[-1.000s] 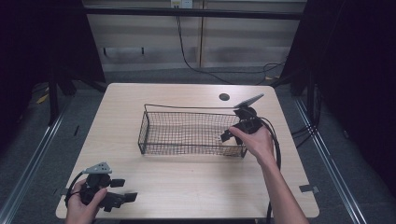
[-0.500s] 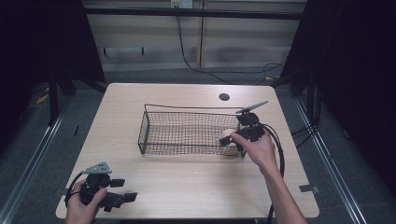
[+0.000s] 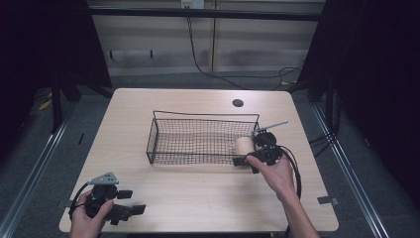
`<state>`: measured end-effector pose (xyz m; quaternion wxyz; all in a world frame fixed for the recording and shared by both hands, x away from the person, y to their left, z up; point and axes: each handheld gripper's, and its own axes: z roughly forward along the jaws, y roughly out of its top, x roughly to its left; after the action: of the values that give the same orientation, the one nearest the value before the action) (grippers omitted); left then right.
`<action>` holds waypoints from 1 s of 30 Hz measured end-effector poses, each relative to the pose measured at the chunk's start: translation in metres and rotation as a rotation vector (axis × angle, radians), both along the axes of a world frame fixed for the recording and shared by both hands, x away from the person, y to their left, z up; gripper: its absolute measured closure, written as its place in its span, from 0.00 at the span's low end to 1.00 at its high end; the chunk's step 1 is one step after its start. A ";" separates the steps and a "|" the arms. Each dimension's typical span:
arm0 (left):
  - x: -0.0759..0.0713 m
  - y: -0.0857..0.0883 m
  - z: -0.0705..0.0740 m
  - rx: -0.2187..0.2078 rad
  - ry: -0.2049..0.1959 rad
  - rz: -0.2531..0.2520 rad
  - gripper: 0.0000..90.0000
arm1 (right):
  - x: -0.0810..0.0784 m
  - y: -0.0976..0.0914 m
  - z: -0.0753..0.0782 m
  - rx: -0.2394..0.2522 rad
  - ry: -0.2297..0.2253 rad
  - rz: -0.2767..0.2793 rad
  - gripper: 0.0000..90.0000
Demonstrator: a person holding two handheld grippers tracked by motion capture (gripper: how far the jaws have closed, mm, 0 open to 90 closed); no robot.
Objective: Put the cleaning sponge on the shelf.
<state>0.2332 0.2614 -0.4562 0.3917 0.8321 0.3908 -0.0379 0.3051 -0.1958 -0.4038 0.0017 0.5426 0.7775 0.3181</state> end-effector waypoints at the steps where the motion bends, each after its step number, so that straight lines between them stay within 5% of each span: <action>1: 0.000 0.000 0.000 0.000 -0.001 -0.003 0.19 | -0.002 0.000 -0.002 0.010 -0.008 0.000 0.33; 11: 0.001 0.001 0.000 -0.002 0.001 0.001 0.19 | -0.029 -0.003 -0.014 0.024 -0.061 0.018 0.35; 30: 0.001 0.001 0.000 -0.002 0.001 0.009 0.19 | -0.075 -0.018 -0.036 -0.006 -0.087 -0.011 0.35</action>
<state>0.2338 0.2628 -0.4562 0.3925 0.8299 0.3947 -0.0372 0.2300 -0.2137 -0.4398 0.0388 0.5326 0.7745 0.3392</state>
